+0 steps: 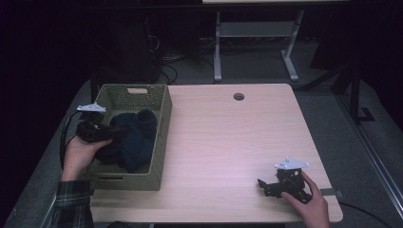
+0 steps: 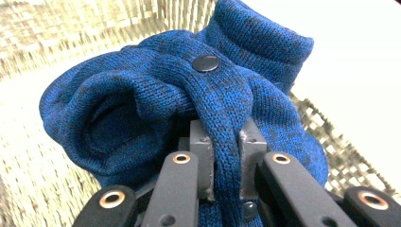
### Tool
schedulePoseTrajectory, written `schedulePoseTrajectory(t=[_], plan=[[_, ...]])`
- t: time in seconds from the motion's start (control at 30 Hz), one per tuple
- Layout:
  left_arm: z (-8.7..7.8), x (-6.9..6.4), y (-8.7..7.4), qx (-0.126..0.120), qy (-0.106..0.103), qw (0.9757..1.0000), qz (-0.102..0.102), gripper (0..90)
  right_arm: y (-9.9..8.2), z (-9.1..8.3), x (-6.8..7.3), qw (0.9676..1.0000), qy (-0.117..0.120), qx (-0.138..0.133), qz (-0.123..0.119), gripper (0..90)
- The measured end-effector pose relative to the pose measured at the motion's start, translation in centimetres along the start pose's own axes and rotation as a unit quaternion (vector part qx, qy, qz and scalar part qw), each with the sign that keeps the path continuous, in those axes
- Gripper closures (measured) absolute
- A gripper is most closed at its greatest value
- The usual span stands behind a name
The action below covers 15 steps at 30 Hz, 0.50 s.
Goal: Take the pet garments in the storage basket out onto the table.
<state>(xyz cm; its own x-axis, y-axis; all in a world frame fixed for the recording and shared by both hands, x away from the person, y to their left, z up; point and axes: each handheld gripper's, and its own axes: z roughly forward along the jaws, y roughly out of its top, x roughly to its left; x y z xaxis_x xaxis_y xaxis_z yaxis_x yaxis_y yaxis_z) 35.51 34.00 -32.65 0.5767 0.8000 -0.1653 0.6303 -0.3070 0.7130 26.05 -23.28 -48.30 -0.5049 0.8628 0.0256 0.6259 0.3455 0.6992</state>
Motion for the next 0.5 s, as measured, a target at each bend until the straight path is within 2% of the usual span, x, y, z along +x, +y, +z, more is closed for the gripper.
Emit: schedulePoseTrajectory(t=[0.13,0.23,0.37,0.5], plan=[[-1.0,0.0,0.7,-0.023,0.005,0.9997,-0.003,80.7,0.0,0.0,0.0,1.0000,0.002,0.000,-0.002,0.4],[-1.8,0.1,1.3,-0.042,-0.004,0.9991,-0.003,80.7,0.1,0.1,0.0,1.0000,0.003,0.000,-0.004,0.4],[-2.5,0.2,2.0,-0.058,-0.008,0.9983,-0.007,80.7,0.1,0.1,0.0,1.0000,0.006,0.002,-0.003,0.4],[-3.1,0.2,2.9,-0.065,-0.014,0.9978,-0.002,80.7,0.1,0.1,0.0,1.0000,0.006,0.002,-0.003,0.5]])
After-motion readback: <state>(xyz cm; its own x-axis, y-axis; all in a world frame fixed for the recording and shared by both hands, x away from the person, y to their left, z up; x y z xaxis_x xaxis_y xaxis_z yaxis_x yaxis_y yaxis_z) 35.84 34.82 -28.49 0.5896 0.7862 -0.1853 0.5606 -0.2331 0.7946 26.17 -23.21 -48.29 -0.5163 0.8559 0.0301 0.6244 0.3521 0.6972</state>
